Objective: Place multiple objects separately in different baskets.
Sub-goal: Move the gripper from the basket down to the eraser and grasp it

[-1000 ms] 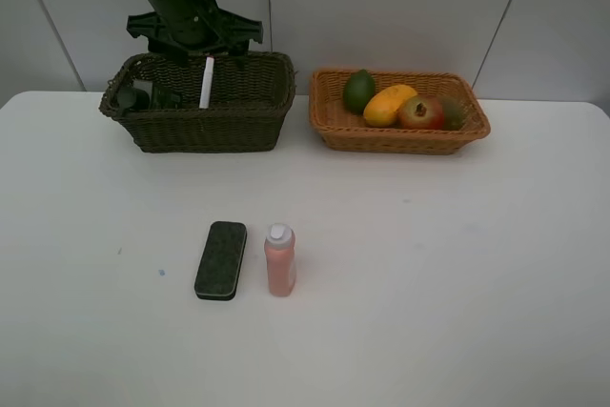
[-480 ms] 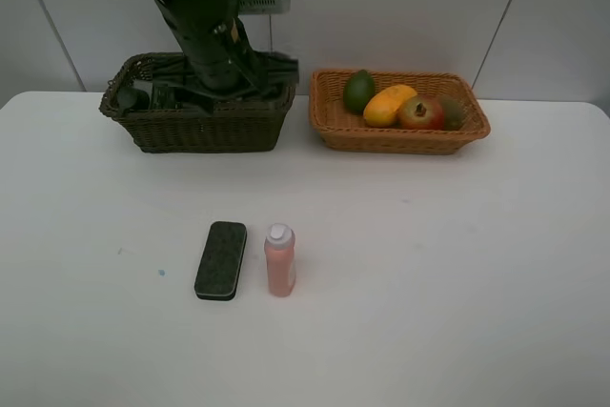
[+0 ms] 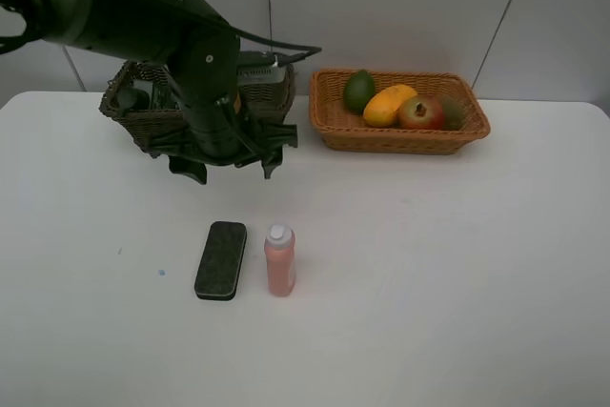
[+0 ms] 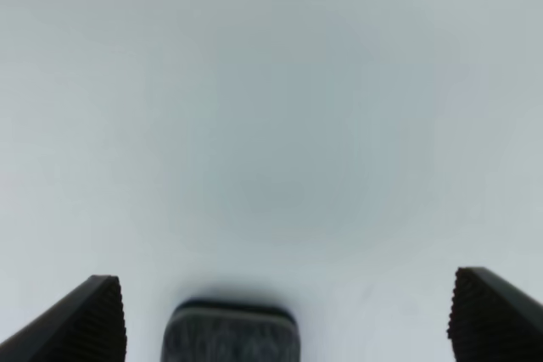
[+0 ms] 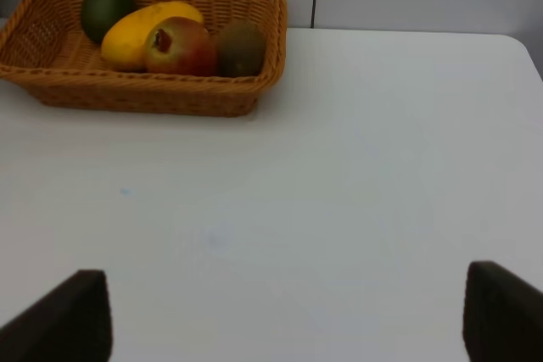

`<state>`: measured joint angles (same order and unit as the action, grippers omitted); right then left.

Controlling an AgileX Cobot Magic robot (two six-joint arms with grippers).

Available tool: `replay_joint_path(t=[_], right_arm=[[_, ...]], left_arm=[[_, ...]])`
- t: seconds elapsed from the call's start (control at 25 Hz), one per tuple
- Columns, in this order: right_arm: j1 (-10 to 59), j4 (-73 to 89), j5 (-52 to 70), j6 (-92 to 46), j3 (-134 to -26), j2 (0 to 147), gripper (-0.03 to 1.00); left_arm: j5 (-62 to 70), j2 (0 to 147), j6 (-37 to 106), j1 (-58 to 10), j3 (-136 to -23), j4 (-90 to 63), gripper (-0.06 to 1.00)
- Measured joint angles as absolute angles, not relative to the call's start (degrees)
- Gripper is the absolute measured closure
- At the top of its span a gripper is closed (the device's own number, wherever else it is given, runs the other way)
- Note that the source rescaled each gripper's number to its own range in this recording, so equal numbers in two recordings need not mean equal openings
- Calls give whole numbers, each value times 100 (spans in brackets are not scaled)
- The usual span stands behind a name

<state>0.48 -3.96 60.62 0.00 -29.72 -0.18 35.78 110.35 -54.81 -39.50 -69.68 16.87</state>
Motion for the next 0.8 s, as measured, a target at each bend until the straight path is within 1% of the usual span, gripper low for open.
replay_joint_path(t=[0.4,0.8], right_arm=[[48,-396,6062,0,-2972,-18,-3],[48,-396,6062,0,-2972,-18,-3]], left_arm=[[3021,11029,-5412,-3987,-6147,1440,-5],[2927,11298,-4654,-3987,-6040,708,-5]])
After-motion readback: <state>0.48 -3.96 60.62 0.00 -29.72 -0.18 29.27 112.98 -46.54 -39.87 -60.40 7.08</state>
